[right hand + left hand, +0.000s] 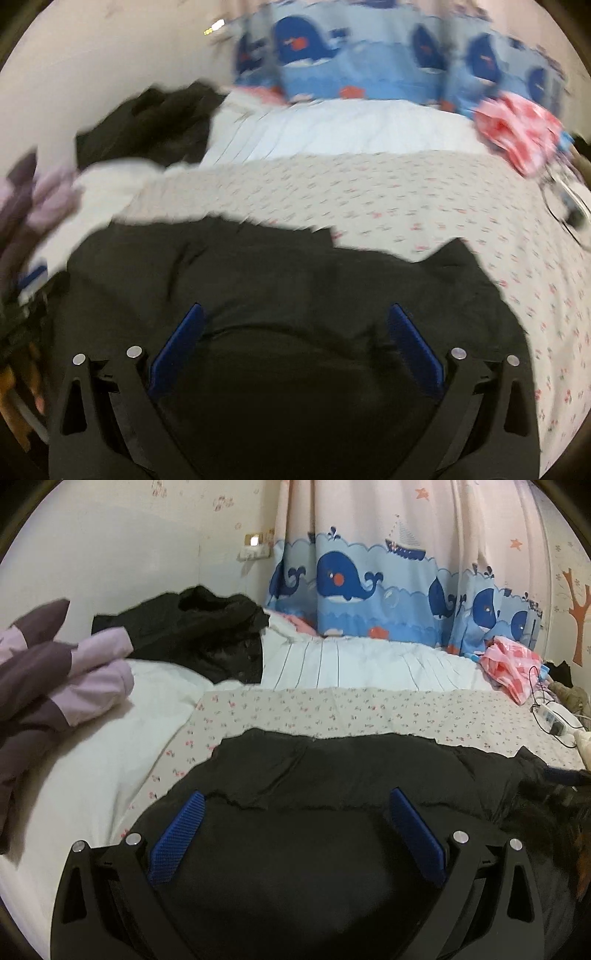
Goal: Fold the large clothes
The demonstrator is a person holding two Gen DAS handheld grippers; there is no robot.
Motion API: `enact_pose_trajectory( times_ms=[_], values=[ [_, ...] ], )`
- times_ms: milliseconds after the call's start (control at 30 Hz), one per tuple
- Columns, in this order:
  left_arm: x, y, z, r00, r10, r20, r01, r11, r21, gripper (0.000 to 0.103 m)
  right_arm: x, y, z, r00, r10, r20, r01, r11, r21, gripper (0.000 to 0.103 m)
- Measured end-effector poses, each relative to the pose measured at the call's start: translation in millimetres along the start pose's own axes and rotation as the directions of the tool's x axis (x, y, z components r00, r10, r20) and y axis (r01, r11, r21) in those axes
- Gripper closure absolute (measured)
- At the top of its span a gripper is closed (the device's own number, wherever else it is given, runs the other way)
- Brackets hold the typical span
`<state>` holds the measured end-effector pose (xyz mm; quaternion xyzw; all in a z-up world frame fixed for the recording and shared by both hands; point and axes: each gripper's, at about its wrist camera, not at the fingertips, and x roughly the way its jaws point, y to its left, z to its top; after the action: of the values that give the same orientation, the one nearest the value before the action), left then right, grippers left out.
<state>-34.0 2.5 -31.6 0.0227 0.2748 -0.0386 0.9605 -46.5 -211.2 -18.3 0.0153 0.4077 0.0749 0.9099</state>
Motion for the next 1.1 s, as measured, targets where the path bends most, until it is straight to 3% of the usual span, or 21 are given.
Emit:
enact_pose_trajectory(
  times_ms=[167,267,333,400,433,467,533,600,633,733,800,967,1100],
  values=[
    [0,-2,4,1.0,-0.016,0.026,0.016,1.0,0.0,0.007,30,14,-8,0.996,-0.033,-0.077,0.028,0.997,-0.071,0.007],
    [11,-2,7,1.0,-0.025,-0.016,0.024,1.0,-0.01,0.007,36,13,-5,0.995,-0.024,-0.101,0.018,0.998,-0.061,0.007],
    [25,-4,8,0.996,-0.015,-0.089,0.015,1.0,-0.003,0.007,35,12,0,0.997,-0.021,-0.078,0.016,0.998,-0.062,0.007],
    [40,-4,6,0.985,-0.034,-0.167,0.034,0.999,-0.006,0.007,25,9,10,1.0,-0.021,0.01,0.021,0.999,-0.045,0.007],
    [41,-3,7,0.986,-0.031,-0.165,0.029,0.999,-0.014,0.007,19,9,14,0.998,-0.027,0.049,0.028,0.999,-0.033,0.007],
    [40,-1,9,0.987,-0.026,-0.157,0.023,1.0,-0.021,0.007,16,7,17,0.996,-0.033,0.078,0.035,0.999,-0.019,0.007],
    [26,-1,16,0.999,0.016,-0.049,-0.018,0.999,-0.031,0.007,14,1,26,0.992,-0.049,0.114,0.047,0.999,0.022,0.007],
    [9,-5,22,0.997,0.039,0.063,-0.038,0.999,-0.011,0.007,27,-4,30,0.995,-0.071,0.07,0.068,0.996,0.053,0.007],
    [7,-7,24,0.996,0.039,0.075,-0.039,0.999,0.005,0.007,35,-5,30,0.997,-0.074,0.038,0.071,0.996,0.058,0.007],
    [31,-9,20,0.998,0.013,-0.066,-0.012,1.0,0.019,0.007,66,-10,24,0.994,-0.047,-0.094,0.053,0.997,0.063,0.007],
    [56,-9,13,0.977,-0.008,-0.212,0.015,1.0,0.028,0.007,70,-13,25,0.993,-0.033,-0.115,0.041,0.997,0.064,0.007],
    [58,-12,6,0.973,0.026,-0.23,-0.012,0.998,0.059,0.007,70,-12,23,0.992,-0.024,-0.127,0.032,0.998,0.06,0.007],
    [56,-12,3,0.972,0.038,-0.231,-0.021,0.997,0.075,0.007,46,-22,30,0.999,-0.037,-0.039,0.04,0.995,0.089,0.007]
  ],
)
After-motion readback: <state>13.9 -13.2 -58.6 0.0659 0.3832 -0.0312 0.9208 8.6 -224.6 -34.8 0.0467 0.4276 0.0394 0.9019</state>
